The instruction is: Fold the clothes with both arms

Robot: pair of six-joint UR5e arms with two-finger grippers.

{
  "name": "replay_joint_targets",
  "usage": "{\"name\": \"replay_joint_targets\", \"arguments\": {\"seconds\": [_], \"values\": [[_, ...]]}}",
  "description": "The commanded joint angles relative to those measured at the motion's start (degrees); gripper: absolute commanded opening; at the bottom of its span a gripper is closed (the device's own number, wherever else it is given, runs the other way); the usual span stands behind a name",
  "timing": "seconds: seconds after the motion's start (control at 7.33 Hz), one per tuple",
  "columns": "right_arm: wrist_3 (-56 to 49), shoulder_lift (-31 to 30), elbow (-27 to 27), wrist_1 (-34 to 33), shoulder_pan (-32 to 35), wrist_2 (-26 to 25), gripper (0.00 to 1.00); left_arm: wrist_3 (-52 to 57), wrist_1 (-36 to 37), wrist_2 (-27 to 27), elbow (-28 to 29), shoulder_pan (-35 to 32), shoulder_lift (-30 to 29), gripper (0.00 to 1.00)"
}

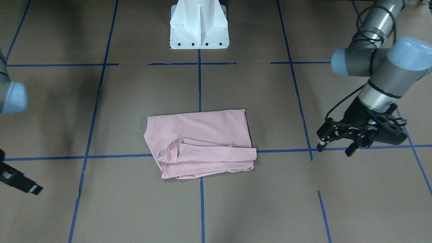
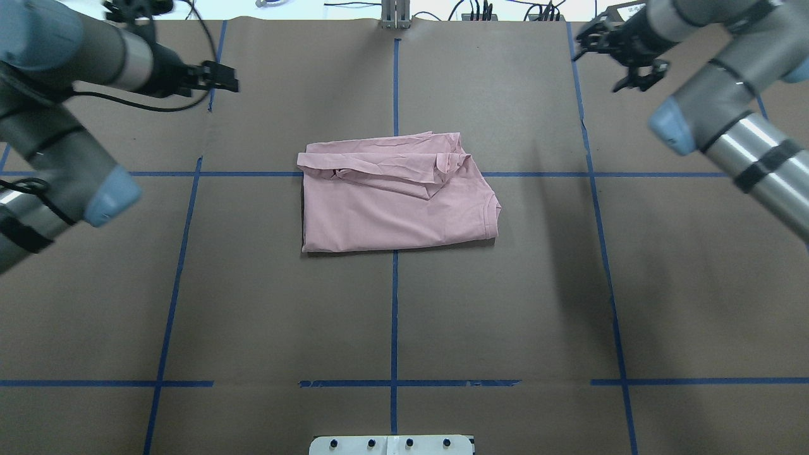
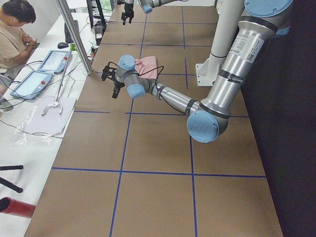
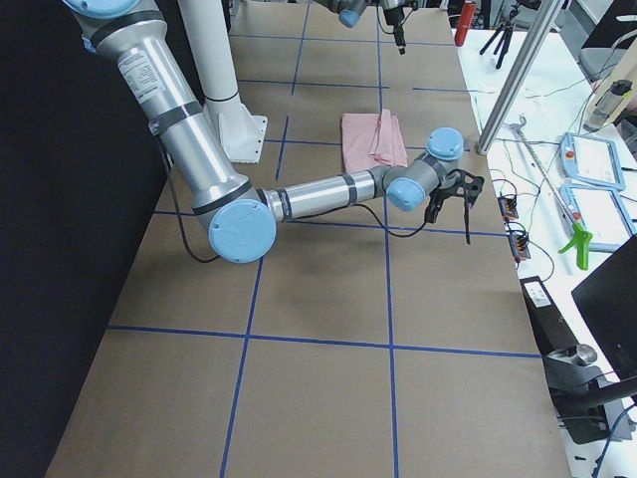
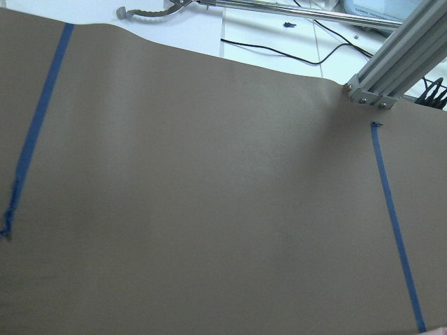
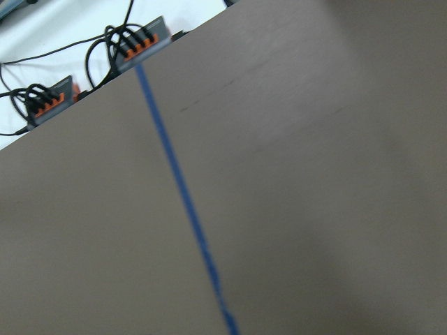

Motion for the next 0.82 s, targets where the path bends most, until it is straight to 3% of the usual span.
{"name": "replay_joint_targets", "arguments": {"seconds": [0.0,0.27,0.41,0.55,0.68], "values": [[-20.8,-8.2,0.5,-0.9,7.9,3.6,1.00,17.8,0.8,-9.9,-1.0,-12.6,7.7,1.00],[-36.8,-14.0,0.6,-3.0,11.1,5.2,1.00,35.7,11.5,-13.7,-4.4,-22.8,11.9,1.00],[-42.3,-14.2,1.0,-6.5,11.4,5.3,1.00,37.7,20.9,-13.3,-6.6,-23.5,11.8,1.00],[-46.4,-14.3,3.4,-12.2,11.8,5.3,1.00,41.1,26.6,-13.3,-6.9,-24.4,11.8,1.00],[-50.8,-14.2,8.7,-22.2,13.0,5.3,1.00,43.2,31.5,-13.3,-7.5,-25.0,11.8,1.00]]}}
